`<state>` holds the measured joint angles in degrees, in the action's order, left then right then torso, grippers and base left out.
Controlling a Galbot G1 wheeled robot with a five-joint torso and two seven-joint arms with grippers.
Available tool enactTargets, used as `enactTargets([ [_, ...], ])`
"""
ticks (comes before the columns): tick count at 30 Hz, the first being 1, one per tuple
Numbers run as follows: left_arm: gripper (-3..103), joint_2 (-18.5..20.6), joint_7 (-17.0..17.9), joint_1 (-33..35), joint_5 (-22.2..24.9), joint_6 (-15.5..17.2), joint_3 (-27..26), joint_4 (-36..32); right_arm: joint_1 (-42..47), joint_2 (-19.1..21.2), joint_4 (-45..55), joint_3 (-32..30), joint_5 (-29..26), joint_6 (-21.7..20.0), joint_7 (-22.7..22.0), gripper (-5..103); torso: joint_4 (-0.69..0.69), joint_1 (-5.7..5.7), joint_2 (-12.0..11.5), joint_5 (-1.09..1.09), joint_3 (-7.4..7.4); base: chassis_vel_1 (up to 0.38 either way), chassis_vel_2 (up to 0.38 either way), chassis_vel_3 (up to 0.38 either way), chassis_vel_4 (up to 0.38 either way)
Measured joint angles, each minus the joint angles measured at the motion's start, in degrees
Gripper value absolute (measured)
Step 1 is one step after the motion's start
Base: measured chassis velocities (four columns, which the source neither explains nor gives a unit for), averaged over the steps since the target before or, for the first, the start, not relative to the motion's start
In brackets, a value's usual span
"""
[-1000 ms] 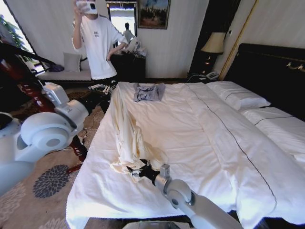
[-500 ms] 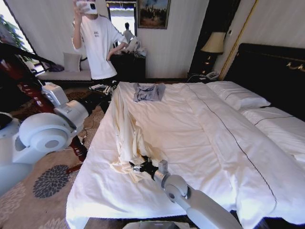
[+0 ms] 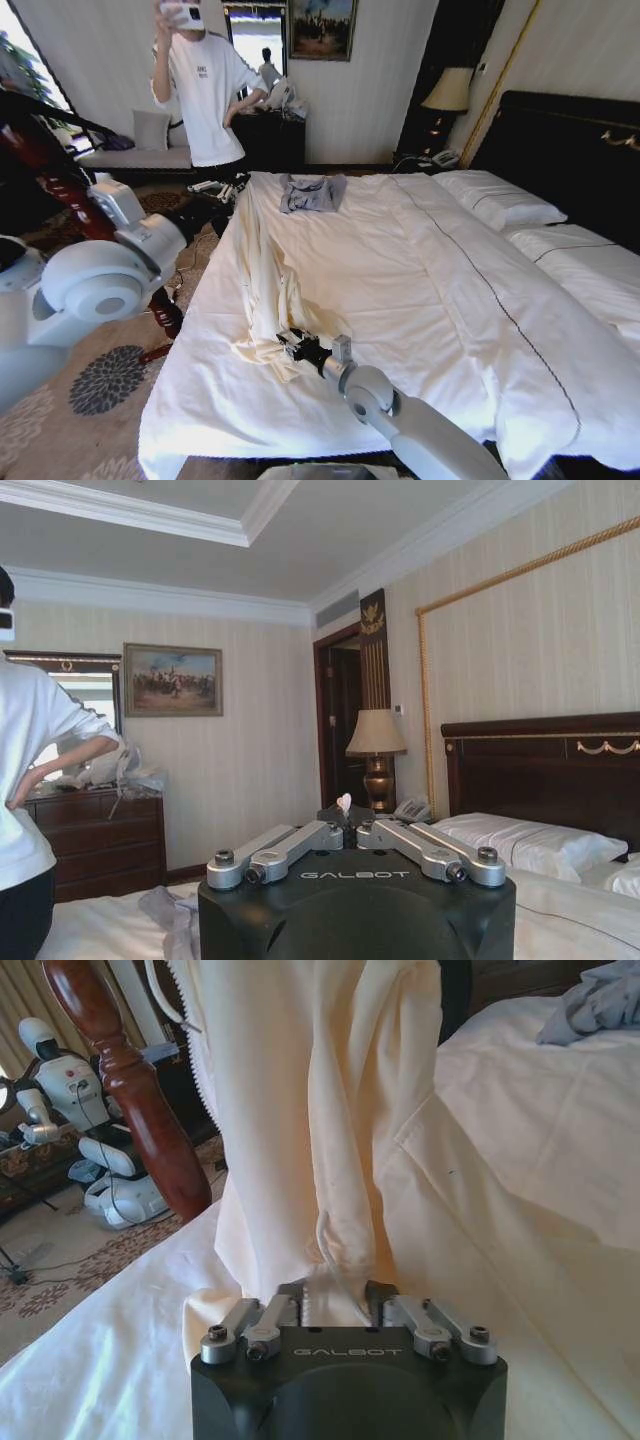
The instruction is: Pick up the clothes from the bed and hang them on the clothes hanger.
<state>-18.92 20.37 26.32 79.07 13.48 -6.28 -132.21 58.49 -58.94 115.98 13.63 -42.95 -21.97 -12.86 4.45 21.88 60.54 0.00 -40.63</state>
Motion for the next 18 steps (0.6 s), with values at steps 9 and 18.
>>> enactTargets([
  [9, 1, 0.2, -0.2, 0.2, -0.1, -0.1, -0.2, 0.2, 1.3, 1.5, 1.2, -0.6, 0.3, 0.0, 0.7, 1, 0.0, 0.0, 0.0, 0.0, 0.0, 0.0, 0.0, 0.0, 0.0],
  [18, 1, -0.1, -0.1, 0.5, -0.1, -0.2, -0.1, -0.2, 1.6, 1.2, 1.3, -0.6, 0.3, 0.8, 1.1, 0, 0.0, 0.0, 0.0, 0.0, 0.0, 0.0, 0.0, 0.0, 0.0],
])
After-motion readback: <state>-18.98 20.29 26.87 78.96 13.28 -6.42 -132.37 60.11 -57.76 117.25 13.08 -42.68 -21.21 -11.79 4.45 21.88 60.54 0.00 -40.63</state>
